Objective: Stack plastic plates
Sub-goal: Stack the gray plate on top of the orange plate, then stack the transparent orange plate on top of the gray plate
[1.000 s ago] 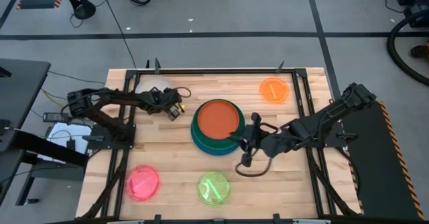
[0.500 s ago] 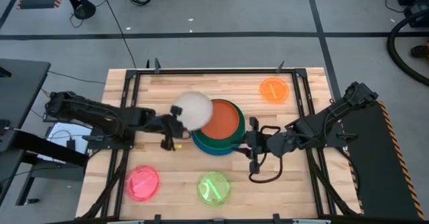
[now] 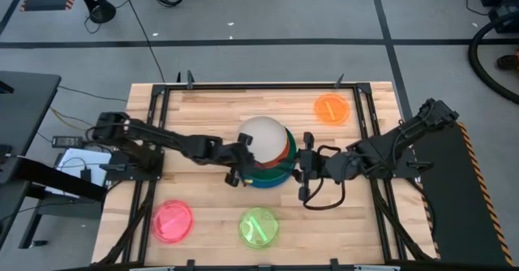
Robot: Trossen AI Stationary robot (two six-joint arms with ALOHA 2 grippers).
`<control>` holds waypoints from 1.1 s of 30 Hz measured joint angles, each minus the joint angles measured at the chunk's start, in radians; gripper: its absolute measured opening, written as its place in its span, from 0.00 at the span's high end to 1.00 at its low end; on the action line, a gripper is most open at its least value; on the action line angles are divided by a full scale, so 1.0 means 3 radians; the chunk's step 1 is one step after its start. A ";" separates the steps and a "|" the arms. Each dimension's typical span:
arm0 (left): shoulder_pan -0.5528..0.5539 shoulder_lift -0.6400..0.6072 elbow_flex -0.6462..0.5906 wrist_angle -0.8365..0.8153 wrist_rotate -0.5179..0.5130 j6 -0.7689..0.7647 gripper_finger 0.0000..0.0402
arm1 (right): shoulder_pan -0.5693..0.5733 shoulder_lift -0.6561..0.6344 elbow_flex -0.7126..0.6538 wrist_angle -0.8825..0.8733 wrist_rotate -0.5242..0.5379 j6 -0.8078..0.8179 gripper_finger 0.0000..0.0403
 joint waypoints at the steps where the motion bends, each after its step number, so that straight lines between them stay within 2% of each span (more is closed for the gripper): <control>1: 0.0017 0.0059 0.0028 -0.0011 0.0018 -0.0011 0.97 | 0.0000 0.0008 0.0001 -0.0001 -0.0001 0.0003 0.77; 6: 0.0102 0.0260 0.0072 0.0234 0.0217 -0.0162 0.97 | 0.0003 0.0033 0.0001 -0.0218 -0.0014 0.0128 0.77; 13: 0.0104 0.0310 0.0072 0.0174 0.0261 -0.0262 0.95 | -0.0018 0.0032 -0.0037 -0.0707 -0.0007 0.0853 0.77; 18: 0.0082 0.0311 0.0072 0.0167 0.0269 -0.0307 0.85 | -0.0142 0.0033 -0.0232 -0.0760 0.0002 0.1284 0.77; 22: 0.0085 0.0294 0.0072 0.0104 0.0267 -0.0368 0.74 | -0.0272 0.0034 -0.0348 -0.0774 -0.0196 0.1511 0.77; 25: 0.0085 0.0190 0.0071 0.0032 0.0308 -0.0420 0.68 | -0.0368 0.0032 -0.0363 -0.0792 -0.0313 0.1529 0.77; 28: 0.0074 0.0006 0.0071 -0.0125 0.0621 -0.0686 0.64 | -0.0456 0.0032 -0.0363 -0.0981 -0.0315 0.1527 0.77; 31: -0.0048 -0.0212 0.0019 -0.0351 0.0698 -0.0909 0.64 | -0.0543 0.0032 -0.0373 -0.1395 -0.0164 0.1641 0.77; 33: -0.0183 -0.0408 -0.0122 -0.0304 0.0715 -0.1002 0.64 | -0.0624 0.0029 -0.0466 -0.1590 -0.0030 0.1854 0.77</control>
